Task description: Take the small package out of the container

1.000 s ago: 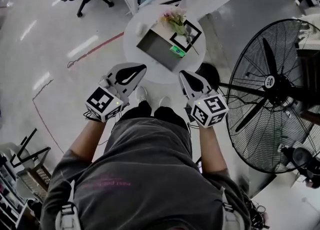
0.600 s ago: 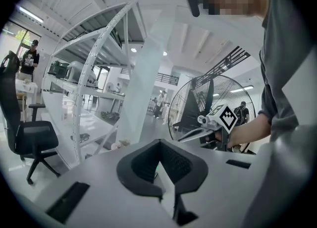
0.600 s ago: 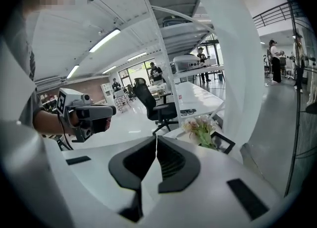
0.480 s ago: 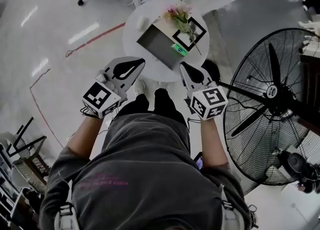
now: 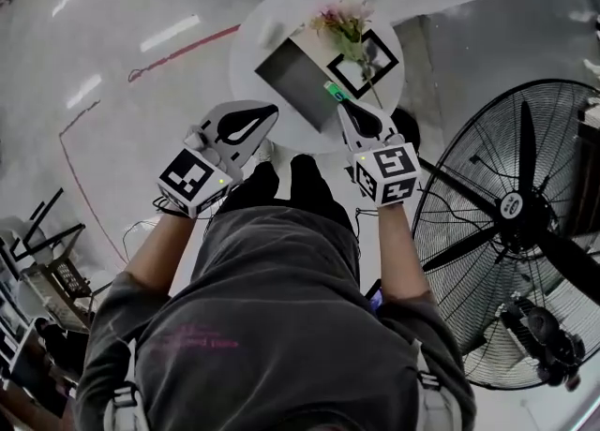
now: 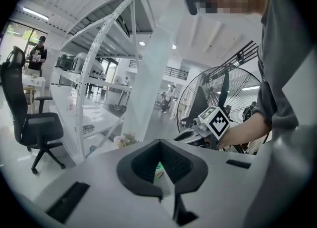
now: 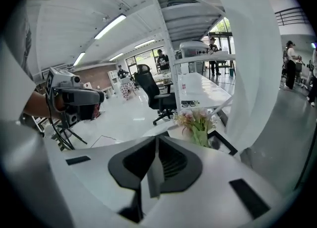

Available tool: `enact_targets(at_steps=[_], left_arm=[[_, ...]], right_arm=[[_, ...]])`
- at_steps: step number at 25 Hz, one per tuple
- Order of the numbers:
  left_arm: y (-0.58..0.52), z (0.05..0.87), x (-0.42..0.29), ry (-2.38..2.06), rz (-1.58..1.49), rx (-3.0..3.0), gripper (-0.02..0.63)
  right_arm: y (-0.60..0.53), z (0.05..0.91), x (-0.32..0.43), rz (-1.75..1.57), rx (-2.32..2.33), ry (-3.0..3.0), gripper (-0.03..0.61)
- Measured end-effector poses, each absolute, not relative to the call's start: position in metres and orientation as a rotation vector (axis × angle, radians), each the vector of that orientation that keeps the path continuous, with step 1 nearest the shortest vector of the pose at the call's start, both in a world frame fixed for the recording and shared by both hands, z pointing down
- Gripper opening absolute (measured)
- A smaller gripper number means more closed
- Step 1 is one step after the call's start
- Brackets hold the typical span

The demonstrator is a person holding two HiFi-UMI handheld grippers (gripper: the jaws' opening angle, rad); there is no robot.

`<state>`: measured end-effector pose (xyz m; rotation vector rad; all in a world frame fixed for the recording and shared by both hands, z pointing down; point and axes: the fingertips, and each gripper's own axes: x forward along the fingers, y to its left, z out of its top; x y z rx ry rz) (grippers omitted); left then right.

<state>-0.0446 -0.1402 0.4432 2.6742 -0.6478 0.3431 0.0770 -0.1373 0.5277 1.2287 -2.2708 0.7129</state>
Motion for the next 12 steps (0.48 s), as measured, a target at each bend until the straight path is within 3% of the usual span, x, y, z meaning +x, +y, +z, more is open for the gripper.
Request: enact_targets(at_steps=[5,8,12], left_arm=[[-0.149,0.449,-0.031,-0.67,0.364,2.659,0.015],[-0.149,0.451,-0.025,-0.672,0.39,2.585,0.015],[-0.148,0.458,-0.02,-0.679,0.407,2.553,0.015]], right_arm=[[-0.147,0.549,0.085,0.694,1.148,-2.258,0.028],[-0.148,0.561,0.09,0.687,1.106,-2.233,0.086],[-0.143,0.578,0.094,0.671,1.05,-2.202,0.103]])
